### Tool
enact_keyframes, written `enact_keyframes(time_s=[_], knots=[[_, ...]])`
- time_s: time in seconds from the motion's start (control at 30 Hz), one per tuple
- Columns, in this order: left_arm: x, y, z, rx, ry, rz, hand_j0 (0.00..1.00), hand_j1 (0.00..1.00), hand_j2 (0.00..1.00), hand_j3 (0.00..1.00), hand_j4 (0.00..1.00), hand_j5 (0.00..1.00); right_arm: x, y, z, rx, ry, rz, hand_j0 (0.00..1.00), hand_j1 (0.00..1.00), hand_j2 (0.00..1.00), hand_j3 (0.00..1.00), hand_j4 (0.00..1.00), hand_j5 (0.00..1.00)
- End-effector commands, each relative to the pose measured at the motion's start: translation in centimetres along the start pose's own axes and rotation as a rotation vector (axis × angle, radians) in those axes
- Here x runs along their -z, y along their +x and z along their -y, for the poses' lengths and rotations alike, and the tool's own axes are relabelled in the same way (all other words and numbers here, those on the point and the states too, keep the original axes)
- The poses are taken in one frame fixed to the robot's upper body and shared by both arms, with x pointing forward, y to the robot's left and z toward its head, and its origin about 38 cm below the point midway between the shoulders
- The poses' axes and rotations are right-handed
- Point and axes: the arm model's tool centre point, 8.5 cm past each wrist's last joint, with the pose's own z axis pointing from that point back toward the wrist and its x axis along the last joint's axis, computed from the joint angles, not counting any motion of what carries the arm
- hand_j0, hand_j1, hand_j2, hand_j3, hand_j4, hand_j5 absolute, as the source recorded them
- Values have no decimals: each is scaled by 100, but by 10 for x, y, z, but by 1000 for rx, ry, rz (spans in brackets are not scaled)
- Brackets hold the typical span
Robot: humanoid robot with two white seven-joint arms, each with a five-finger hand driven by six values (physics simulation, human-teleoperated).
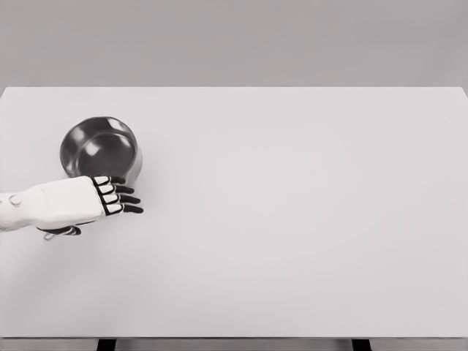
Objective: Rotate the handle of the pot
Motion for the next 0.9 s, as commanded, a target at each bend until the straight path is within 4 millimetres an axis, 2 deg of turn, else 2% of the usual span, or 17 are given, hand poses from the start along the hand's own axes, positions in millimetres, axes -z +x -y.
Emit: enact_keyframes(time_s=[0.0,0.33,0.63,0.87], knots=[[-1,-1,-2,-5,7,-2,100,100,100,100,100,100,0,0,0,0,0,-1,100,100,100,100,100,100],[-2,-2,-4,-11,20,-5,100,100,100,100,100,100,0,0,0,0,0,1,100,100,100,100,100,100],[-7,-8,-18,-41,88,-17,100,100,100,100,100,100,0,0,0,0,0,-1,100,100,100,100,100,100],[-7,-24,-21,-77,154,-67,100,100,100,100,100,100,0,0,0,0,0,-1,100,100,100,100,100,100]])
